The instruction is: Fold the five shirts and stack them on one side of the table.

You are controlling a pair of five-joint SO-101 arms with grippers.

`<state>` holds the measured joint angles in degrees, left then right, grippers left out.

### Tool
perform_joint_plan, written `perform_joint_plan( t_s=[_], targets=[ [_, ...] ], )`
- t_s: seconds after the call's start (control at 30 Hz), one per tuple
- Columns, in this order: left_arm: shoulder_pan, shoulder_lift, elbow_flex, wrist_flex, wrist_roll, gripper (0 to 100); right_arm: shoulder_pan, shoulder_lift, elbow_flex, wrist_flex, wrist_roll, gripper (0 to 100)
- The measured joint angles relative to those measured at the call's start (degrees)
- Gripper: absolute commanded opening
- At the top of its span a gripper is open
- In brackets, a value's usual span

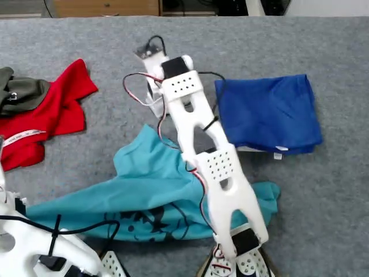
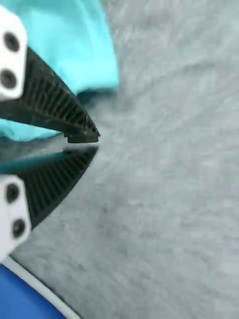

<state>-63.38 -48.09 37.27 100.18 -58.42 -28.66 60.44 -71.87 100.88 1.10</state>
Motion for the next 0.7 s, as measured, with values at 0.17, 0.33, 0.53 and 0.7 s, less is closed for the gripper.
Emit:
perform_joint_plan(
  t_s=[0.17,0.33,0.53,0.7],
  targets=[
    [0.0,0.0,1.1,0.0,0.0,2,-3.8,0.7,-1.4,0.0,-0.3,15.4],
    [0.0,0.0,1.8,0.0,0.3,2,-6.8,1.2,-1.4,0.0,-4.7,17.3],
    [2.4,0.0,1.8,0.0,2.2,2,-6.9,4.6,-0.8,0.0,-5.4,17.7],
    [2.7,0.0,1.8,0.0,3.1,2,-6.9,6.9,-0.5,0.0,-5.4,17.7]
  ],
)
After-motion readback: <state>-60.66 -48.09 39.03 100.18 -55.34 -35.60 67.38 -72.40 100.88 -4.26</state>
